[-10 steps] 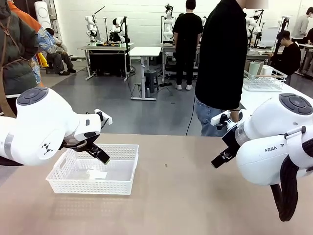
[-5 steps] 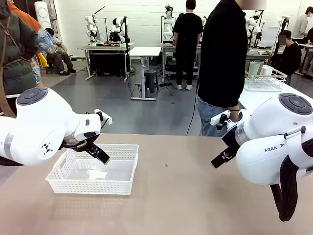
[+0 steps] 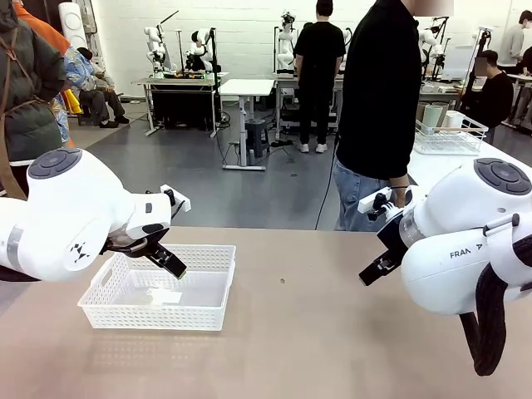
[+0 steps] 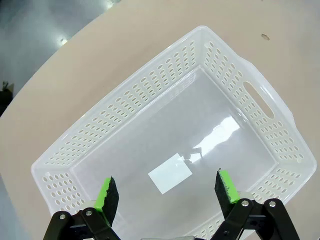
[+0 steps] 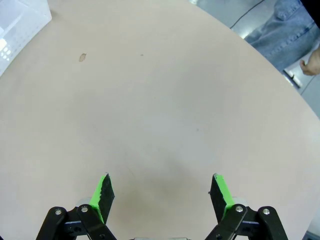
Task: Clean and organize the cups into the basket.
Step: Pick up the Organizing basket and move it to the center of the table, then pick up the Reusable plastic cup from the right side of the table and place it inside the Organizing basket.
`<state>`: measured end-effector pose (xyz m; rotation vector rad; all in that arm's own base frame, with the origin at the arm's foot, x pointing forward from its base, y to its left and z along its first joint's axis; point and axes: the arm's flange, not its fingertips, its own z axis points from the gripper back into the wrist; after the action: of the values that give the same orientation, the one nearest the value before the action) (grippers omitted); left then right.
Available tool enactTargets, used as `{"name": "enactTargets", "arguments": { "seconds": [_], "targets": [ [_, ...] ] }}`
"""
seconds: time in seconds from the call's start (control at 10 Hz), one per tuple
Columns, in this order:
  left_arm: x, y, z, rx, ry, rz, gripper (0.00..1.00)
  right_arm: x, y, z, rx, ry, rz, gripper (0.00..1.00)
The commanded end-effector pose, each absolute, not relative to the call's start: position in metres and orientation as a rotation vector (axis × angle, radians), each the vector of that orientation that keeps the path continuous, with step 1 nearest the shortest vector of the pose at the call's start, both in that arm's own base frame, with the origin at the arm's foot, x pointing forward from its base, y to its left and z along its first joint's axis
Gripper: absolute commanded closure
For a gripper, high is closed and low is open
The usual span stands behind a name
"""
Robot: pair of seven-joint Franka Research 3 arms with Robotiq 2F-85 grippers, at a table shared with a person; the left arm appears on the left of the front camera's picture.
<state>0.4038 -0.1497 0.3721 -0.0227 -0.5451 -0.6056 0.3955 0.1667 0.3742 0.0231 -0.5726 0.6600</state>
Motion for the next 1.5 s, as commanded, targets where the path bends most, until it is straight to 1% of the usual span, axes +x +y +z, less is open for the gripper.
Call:
{"name": "enactTargets", "arguments": {
  "seconds": [0.0,0.5,0.6,0.7,0.8,0.9,1.0,1.1,1.2,1.3,1.4],
  "targets": [
    [0.404,-0.150,0.372,-0.023,-0.545,-0.606,0.00,0.395,0.167,0.374,0.023,-0.573,0.660,0.00],
    [0.404,-0.150,0.372,-0.023,-0.545,-0.606,0.00,0.396,0.167,0.374,0.023,-0.573,0.660,0.00],
    [0.404,-0.150,0.372,-0.023,-0.545,-0.606,0.00,0.380,0.170,0.399,-0.022,-0.627,0.664,0.00],
    [0.389,-0.147,0.413,0.053,-0.603,-0.643,0.00,0.356,0.177,0.430,-0.108,-0.679,0.711,0.00],
    [0.364,-0.139,0.448,0.082,-0.625,-0.676,0.00,0.323,0.180,0.458,-0.152,-0.661,0.744,0.00],
    [0.325,-0.125,0.477,0.112,-0.597,-0.722,0.00,0.278,0.174,0.478,-0.235,-0.621,0.797,0.00],
    [0.293,-0.111,0.497,0.141,-0.618,-0.770,0.00,0.244,0.165,0.486,-0.308,-0.580,0.831,0.00],
    [0.265,-0.101,0.510,0.155,-0.625,-0.807,0.00,0.217,0.154,0.486,-0.330,-0.551,0.837,0.00],
    [0.239,-0.097,0.512,0.170,-0.616,-0.839,0.00,0.194,0.144,0.479,-0.328,-0.521,0.847,0.00],
    [0.224,-0.096,0.508,0.178,-0.591,-0.872,0.00,0.175,0.136,0.470,-0.312,-0.486,0.852,0.00],
    [0.215,-0.092,0.497,0.166,-0.516,-0.922,0.00,0.162,0.127,0.459,-0.306,-0.400,0.846,0.00]
  ]
}}
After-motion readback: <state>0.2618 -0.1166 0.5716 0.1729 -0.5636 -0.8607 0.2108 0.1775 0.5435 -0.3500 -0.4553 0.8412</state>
